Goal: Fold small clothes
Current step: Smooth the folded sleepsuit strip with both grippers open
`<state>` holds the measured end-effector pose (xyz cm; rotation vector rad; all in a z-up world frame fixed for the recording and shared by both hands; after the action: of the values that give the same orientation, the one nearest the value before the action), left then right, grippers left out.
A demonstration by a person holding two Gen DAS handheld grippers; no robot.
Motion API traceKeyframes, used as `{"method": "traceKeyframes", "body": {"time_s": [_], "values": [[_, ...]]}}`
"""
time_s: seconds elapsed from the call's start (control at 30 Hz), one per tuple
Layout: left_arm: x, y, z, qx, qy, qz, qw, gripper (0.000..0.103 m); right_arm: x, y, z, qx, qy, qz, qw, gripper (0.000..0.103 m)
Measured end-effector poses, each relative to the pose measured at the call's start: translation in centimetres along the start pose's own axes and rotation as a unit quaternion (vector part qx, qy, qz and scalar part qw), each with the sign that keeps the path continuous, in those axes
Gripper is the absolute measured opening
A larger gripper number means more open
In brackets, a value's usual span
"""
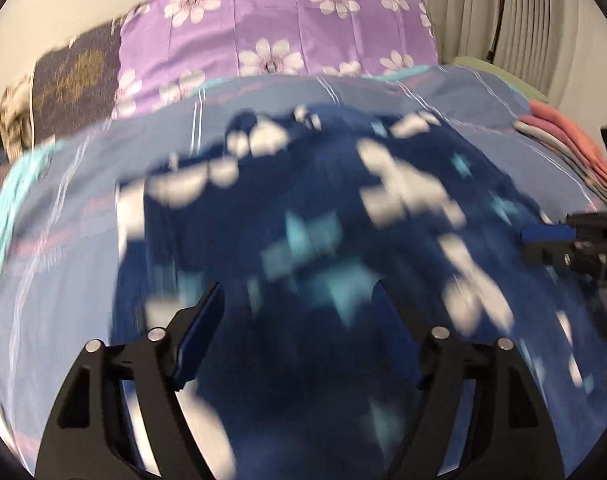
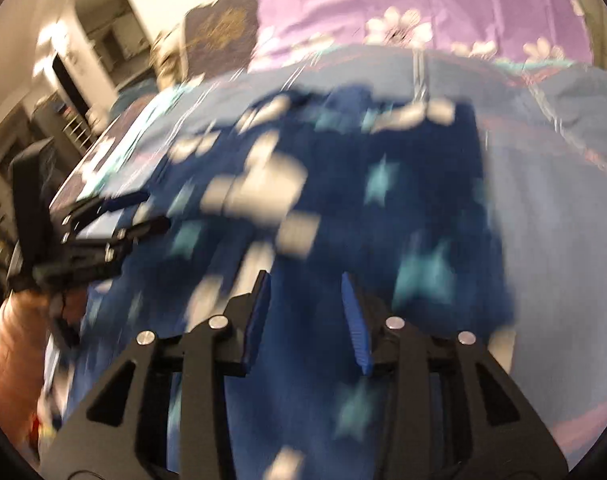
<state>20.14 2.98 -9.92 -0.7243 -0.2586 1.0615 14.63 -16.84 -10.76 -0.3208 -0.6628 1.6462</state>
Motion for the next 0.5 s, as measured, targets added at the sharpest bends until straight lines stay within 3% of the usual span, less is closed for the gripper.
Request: {"method": "traceKeyframes", "body": {"time_s": [0.1, 0.33, 0.5], "values": [[-1.3, 4.2, 2.6, 0.003, 0.019, 0.022, 0.9996, 0.081, 2.2, 4.8, 2.1, 0.027, -0.053, 0.002, 0.998, 0.038], [-2.7, 9.1, 7.8, -0.028, -0.015, 0.021, 0.9993, 0.086, 7.1, 11.4, 6.0, 0.062, -0.167, -0.012, 0.984, 0.039], [-3.1, 11.0, 10.4, -0.041, -0.023, 0.026, 0.9985, 0.086, 9.2, 13.7, 8.1, 0.077, -0.210, -0.014, 0.975, 0.052]]}}
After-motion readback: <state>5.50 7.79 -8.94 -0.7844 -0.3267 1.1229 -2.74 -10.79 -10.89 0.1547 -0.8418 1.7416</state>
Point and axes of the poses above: each gripper's, at about its wrist camera, not at the fingertips, and z roughly against the way its jaws point, x to its left, y to its underside, the point moved 7 cm from there along -z, roughly the way its jaws point, and after that the axes turned 11 degrees about y, right-handed, at the moved point
